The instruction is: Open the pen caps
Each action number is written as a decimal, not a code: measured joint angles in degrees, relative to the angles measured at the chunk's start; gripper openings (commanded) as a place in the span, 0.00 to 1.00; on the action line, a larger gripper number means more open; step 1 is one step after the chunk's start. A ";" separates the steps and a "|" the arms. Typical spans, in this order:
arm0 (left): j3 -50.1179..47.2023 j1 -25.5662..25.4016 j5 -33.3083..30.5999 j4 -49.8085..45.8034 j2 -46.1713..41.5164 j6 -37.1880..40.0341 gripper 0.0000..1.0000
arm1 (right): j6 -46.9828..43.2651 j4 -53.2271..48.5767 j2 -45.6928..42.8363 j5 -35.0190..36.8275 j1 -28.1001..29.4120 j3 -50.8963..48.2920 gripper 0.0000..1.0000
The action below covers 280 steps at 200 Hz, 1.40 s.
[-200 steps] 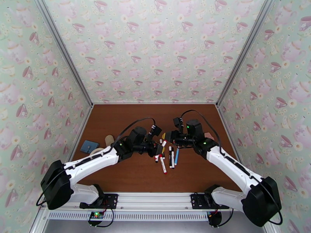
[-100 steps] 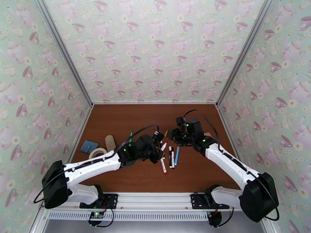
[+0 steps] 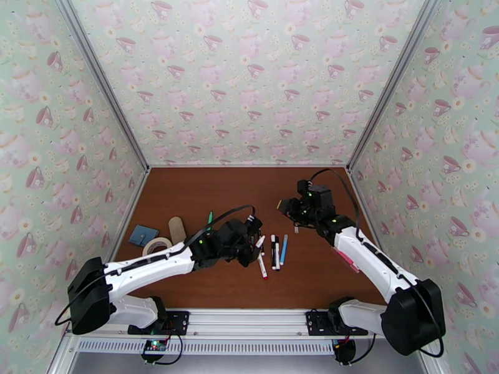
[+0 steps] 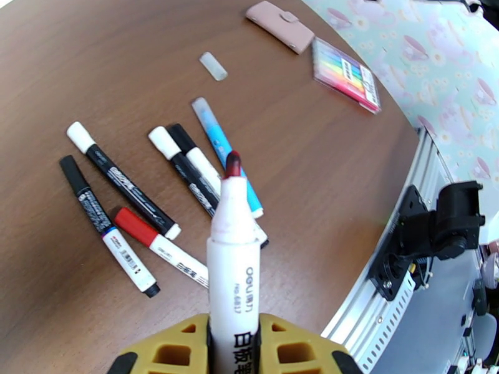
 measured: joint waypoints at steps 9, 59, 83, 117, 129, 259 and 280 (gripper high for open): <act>0.00 0.26 -0.85 -0.09 0.00 -0.37 0.04 | -1.55 -2.43 0.00 0.55 -0.31 0.44 0.10; 0.00 5.38 -4.79 -2.38 -0.02 -3.06 0.04 | -9.70 -14.19 1.60 4.55 -0.59 2.95 0.13; 0.00 7.65 -6.29 -2.93 -0.02 -3.78 0.04 | -12.55 -18.05 4.94 7.45 -0.57 2.99 0.13; 0.00 9.70 -7.76 -3.13 0.31 -4.33 0.04 | -15.58 -21.24 10.69 12.57 -1.03 3.39 0.13; -0.09 10.73 -7.74 -3.10 0.83 -4.35 0.05 | -16.52 -22.14 12.96 14.21 -1.73 4.15 0.13; -1.05 17.22 -7.52 -2.86 4.90 -1.99 0.06 | -23.87 -26.23 32.65 20.00 -8.90 17.97 0.20; -1.05 17.66 -7.50 -2.80 5.09 -1.92 0.06 | -24.55 -26.53 33.79 19.85 -8.98 18.08 0.22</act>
